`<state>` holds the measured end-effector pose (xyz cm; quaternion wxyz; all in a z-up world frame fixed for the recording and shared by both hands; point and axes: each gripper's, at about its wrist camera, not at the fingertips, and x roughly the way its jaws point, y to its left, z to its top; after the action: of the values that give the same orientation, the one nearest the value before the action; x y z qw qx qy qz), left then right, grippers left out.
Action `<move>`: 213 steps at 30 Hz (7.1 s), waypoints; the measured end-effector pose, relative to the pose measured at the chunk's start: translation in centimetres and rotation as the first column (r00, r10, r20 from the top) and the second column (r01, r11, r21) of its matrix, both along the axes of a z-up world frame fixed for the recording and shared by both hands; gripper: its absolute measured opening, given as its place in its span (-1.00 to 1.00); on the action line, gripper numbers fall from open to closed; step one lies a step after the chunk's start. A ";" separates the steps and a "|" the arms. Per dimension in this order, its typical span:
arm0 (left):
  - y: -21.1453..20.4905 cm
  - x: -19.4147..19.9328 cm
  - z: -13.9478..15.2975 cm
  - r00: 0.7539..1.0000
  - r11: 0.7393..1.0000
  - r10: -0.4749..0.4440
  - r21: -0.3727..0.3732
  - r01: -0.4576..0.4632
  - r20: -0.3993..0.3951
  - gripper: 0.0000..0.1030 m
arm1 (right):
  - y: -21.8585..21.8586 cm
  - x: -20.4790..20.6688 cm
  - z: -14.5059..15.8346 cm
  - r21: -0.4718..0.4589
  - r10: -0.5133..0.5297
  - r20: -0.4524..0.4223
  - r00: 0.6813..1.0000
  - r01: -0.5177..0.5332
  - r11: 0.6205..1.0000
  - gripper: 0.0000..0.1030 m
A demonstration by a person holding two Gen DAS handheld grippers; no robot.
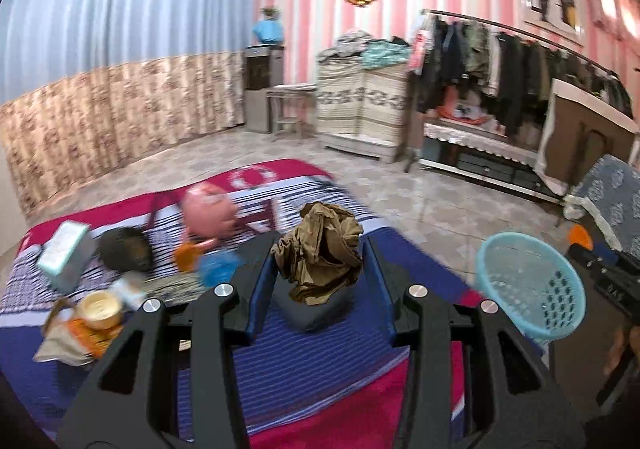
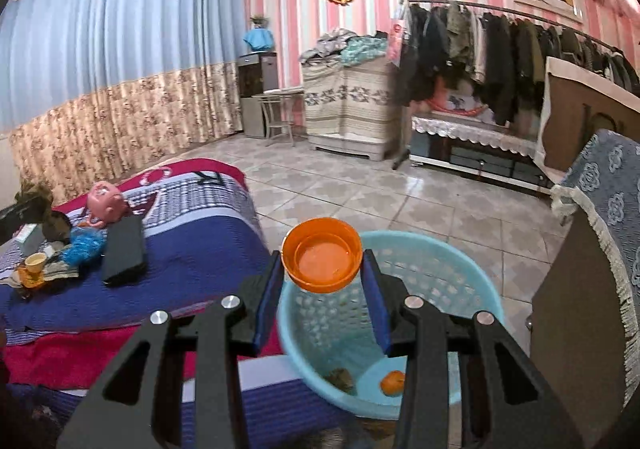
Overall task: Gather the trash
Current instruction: 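Carry both items over the wastebasket and open both tools to drop them, then move both tools back over the bed toward the blue plastic bag, then grasp the blue plastic bag with the right tool and lift it toward the wastebasket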
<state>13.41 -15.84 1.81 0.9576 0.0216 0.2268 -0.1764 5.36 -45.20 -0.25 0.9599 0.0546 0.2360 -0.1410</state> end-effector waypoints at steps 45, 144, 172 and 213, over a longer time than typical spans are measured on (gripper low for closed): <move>-28.5 3.9 -8.4 0.914 0.907 -0.382 0.136 0.400 -0.141 -0.16 | -13.8 -1.0 -5.1 0.142 -0.275 -0.045 0.960 0.279 0.950 -0.23; 24.1 0.6 -6.9 0.870 0.878 0.472 0.162 -0.450 -0.140 0.89 | 19.9 12.3 -0.1 -0.046 0.340 -0.037 0.940 -0.342 0.939 0.87; 29.7 3.9 -9.7 0.846 0.892 0.435 0.020 -0.452 -0.309 0.26 | 22.1 13.6 -3.7 -0.026 0.375 -0.117 0.919 -0.381 0.924 0.87; 23.3 0.7 2.7 0.932 0.927 0.362 0.102 -0.360 0.001 -0.96 | 22.5 11.3 -0.5 0.048 0.493 -0.084 0.866 -0.490 0.870 -0.65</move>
<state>14.08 7.44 4.50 0.9694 0.0261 0.2438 0.0140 16.61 -22.66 -0.79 0.9512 -0.0018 0.2887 0.1086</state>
